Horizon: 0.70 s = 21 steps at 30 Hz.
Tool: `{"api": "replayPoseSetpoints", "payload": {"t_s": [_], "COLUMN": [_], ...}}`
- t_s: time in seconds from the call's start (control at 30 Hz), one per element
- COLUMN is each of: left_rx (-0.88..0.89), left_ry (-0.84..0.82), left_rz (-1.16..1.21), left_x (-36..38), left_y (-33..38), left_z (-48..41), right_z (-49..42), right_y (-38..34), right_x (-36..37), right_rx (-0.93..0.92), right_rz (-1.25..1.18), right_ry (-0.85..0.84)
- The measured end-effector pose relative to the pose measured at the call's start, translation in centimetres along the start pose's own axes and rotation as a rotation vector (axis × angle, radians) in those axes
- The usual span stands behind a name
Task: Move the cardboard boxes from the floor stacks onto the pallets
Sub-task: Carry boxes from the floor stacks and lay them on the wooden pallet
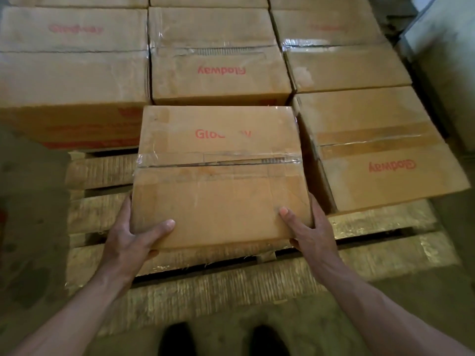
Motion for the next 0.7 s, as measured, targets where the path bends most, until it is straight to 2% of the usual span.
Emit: {"api": "replayPoseSetpoints", "payload": {"t_s": [0.27,0.47,0.7], "left_rx": [0.071,0.093,0.103], "left_ry": [-0.019,0.013,0.010], "left_rz": [0.006,0.014,0.026], "left_x": [0.7,1.2,2.6], "left_y": [-0.2,0.0,0.5], "left_z": [-1.8,-1.3,-1.5], "right_z": [-1.4,-2.9,-3.0], "right_y": [1.1,-0.9,-2.1], "right_x": [-0.3,-1.0,-2.6], "right_rx": [0.003,-0.024,-0.006], "right_rz": [0.026,0.105,0.302], "right_ry": [0.085,0.109,0.219]}}
Point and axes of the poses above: each hand's wrist, its own z-axis away from the middle knuckle, its own x-axis out of the palm, y = z × x, the point moved 9 cm from there along -z, towards the middle knuckle, and after that the axes turned 10 degrees about -y, right-handed, at the moved point
